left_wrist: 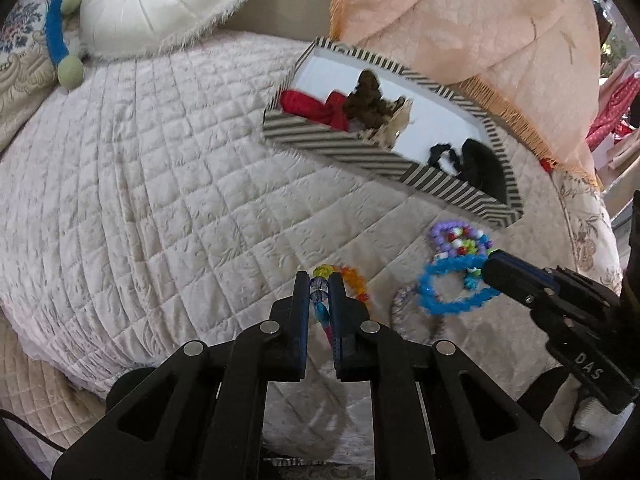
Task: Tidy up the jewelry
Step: 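Lift the bead bracelets with the left tool while the right grasps a blue bead bracelet, then carry both bracelets into the striped tray and open both tools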
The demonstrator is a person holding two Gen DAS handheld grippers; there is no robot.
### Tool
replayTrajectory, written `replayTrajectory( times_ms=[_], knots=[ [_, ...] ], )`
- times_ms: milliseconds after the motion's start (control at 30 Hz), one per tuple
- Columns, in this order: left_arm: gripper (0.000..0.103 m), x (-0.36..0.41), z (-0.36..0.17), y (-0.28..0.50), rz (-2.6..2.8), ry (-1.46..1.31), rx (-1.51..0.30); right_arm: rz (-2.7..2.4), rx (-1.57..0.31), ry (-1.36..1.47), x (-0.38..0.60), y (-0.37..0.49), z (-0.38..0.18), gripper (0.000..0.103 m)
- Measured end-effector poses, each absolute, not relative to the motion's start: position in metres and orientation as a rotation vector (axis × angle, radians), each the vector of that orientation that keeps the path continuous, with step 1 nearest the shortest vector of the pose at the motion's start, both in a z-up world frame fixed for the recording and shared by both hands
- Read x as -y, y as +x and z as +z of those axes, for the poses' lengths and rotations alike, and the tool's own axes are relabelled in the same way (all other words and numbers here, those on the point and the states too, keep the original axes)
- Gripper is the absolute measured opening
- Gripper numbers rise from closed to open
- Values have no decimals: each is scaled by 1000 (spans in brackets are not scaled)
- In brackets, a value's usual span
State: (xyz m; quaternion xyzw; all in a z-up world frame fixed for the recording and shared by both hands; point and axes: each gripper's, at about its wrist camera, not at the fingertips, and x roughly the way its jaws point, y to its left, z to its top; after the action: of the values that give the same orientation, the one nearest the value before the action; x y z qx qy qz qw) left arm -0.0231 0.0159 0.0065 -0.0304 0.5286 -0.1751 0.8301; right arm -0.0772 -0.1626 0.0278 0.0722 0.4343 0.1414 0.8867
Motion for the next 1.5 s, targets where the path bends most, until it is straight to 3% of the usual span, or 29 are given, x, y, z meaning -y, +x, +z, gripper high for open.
replayTrajectory(
  times_ms=[600,1500],
  knots=[
    [8,4,73,-21,-378,-20,-993,261,-783,140,184,-99,87,10],
    [8,38,92,59,-319,43,-947,147,-805,112,240,-39,92,10]
  ],
)
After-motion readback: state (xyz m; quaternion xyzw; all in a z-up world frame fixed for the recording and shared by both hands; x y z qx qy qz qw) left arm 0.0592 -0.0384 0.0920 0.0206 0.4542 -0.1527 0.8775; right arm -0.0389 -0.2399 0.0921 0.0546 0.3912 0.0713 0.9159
